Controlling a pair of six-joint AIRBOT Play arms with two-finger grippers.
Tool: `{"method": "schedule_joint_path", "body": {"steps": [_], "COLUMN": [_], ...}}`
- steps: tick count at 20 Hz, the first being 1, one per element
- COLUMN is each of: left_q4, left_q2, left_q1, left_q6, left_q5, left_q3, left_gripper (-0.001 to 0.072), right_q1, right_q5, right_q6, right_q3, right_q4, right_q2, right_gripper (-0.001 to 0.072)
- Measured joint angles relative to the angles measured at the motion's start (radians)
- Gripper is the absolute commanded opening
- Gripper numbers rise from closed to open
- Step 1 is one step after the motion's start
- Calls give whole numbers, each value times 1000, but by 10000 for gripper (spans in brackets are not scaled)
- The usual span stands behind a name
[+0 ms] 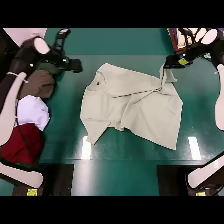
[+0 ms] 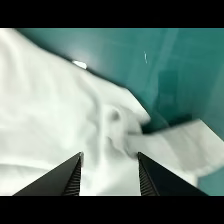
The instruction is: Fold the shirts.
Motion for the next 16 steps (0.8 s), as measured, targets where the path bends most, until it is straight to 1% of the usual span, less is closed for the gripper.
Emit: {"method": "schedule_joint_path", "body": {"steps": [1, 3, 5, 7, 8, 9, 10, 11, 13, 16], "left_q4": [-16, -73, -84, -122, -132, -155, -190, -229, -302, -409], "left_q2": [10, 40, 85, 147, 178, 209, 241, 267, 298, 320], "left_q1": [19, 57, 86, 97, 104, 108, 109, 108, 111, 102], "left_q6": [-3, 1, 10, 26, 35, 46, 62, 82, 124, 186], "left_q5": [-45, -113, -141, -161, -157, -146, -133, -117, -86, -16], "left_q3": [-6, -55, -144, -284, -358, -435, -517, -595, -726, -868], "left_gripper": [531, 531, 531, 531, 532, 532, 531, 532, 531, 531], "right_q1": [-15, -51, -110, -161, -188, -217, -238, -257, -308, -364], "right_q5": [20, 55, 67, 84, 83, 84, 84, 89, 87, 90], "right_q6": [-5, -23, -40, -61, -66, -71, -77, -84, -89, -96], "right_q3": [-31, -124, -247, -385, -447, -512, -566, -616, -713, -826], "right_q4": [4, 67, 119, 218, 234, 243, 262, 290, 288, 308], "right_q2": [27, 101, 192, 297, 343, 390, 434, 475, 550, 641], "right_gripper": [396, 396, 396, 396, 398, 438, 522, 531, 530, 530]}}
